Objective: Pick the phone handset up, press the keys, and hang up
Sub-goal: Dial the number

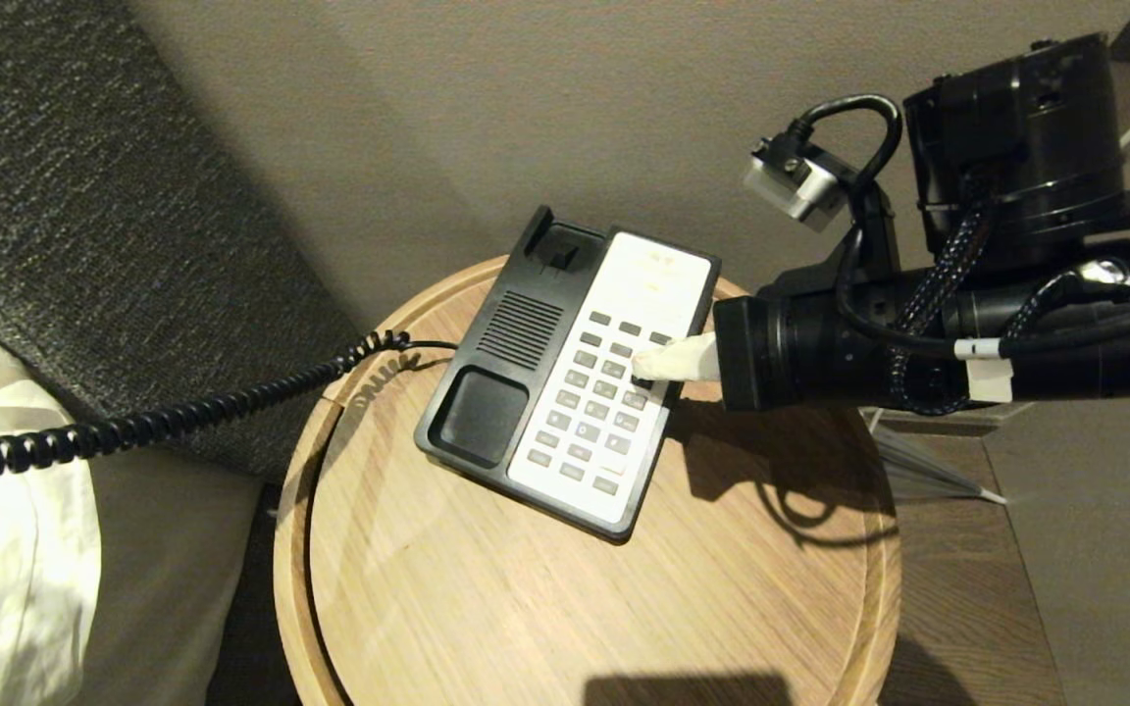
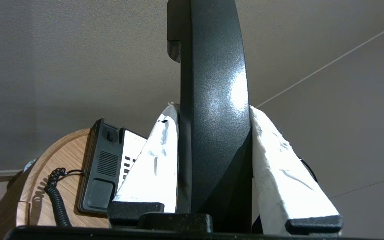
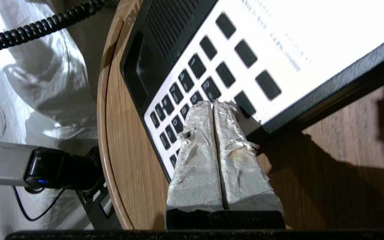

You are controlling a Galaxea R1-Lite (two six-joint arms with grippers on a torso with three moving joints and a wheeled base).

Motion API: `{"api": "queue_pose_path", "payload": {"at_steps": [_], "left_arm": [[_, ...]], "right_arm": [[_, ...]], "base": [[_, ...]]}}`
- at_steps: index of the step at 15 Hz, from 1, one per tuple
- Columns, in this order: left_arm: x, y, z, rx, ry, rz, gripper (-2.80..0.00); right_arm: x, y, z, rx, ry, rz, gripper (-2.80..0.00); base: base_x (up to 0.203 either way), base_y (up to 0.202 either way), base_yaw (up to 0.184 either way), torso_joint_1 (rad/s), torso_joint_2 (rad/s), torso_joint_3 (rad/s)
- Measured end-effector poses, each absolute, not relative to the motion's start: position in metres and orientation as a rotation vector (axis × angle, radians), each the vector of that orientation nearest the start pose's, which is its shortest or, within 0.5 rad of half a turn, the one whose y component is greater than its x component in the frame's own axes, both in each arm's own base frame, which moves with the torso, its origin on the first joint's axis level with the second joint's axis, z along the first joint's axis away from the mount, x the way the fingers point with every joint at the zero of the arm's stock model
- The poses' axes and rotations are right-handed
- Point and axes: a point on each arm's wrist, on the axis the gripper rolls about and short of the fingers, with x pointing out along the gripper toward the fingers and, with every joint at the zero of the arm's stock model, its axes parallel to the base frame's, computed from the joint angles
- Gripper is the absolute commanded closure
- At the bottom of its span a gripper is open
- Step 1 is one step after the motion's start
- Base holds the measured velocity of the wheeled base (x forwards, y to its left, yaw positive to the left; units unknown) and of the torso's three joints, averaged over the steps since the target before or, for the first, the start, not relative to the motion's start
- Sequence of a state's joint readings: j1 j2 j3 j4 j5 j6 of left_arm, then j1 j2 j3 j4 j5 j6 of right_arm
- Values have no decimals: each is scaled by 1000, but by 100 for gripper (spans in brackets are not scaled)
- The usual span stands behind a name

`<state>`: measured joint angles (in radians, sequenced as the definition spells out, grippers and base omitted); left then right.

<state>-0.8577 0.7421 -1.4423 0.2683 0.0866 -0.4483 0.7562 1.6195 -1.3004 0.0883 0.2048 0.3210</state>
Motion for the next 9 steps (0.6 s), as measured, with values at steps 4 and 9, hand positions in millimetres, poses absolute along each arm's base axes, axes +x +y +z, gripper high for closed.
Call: {"api": "queue_pose_path", "payload": {"at_steps": [4, 9], "left_arm": [[-28, 35, 416, -624, -225, -841, 0], [-29, 36, 417, -626, -229, -844, 0]], "right_arm": [[218, 212, 276, 176, 551, 864, 0], [217, 211, 276, 176, 561, 863, 0]], "base": [[0, 0, 0, 0, 0, 0], [0, 0, 0, 0, 0, 0]]}}
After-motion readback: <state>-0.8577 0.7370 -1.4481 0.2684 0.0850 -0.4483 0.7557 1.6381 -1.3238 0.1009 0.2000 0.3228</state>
